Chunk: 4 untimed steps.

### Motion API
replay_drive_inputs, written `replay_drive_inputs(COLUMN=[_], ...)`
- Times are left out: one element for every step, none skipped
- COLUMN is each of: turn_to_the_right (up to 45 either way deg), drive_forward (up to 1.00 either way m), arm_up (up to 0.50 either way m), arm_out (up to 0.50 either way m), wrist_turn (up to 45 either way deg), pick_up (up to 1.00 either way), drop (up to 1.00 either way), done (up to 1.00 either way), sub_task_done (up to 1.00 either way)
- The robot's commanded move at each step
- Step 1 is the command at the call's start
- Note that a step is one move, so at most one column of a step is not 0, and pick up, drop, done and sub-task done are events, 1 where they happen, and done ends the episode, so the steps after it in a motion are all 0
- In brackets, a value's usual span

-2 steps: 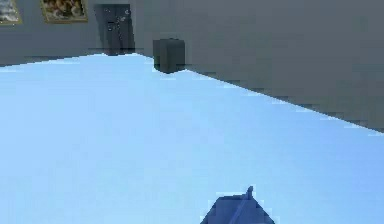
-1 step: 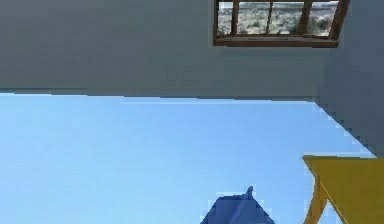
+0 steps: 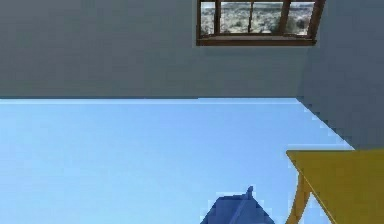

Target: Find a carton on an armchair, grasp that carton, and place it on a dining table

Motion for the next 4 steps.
replay_drive_inputs(turn_to_the_right=[0.0,0.0,0.0,0.0], drive_forward=[0.00,0.00,0.00,0.00], arm_up=[0.00,0.00,0.00,0.00], arm_out=[0.48,0.00,0.00,0.00], wrist_turn=[0.0,45.0,45.0,45.0], pick_up=[0.00,0.00,0.00,0.00], drop=[0.00,0.00,0.00,0.00], done=[0.00,0.00,0.00,0.00], sub_task_done=[0.00,0.00,0.00,0.00])
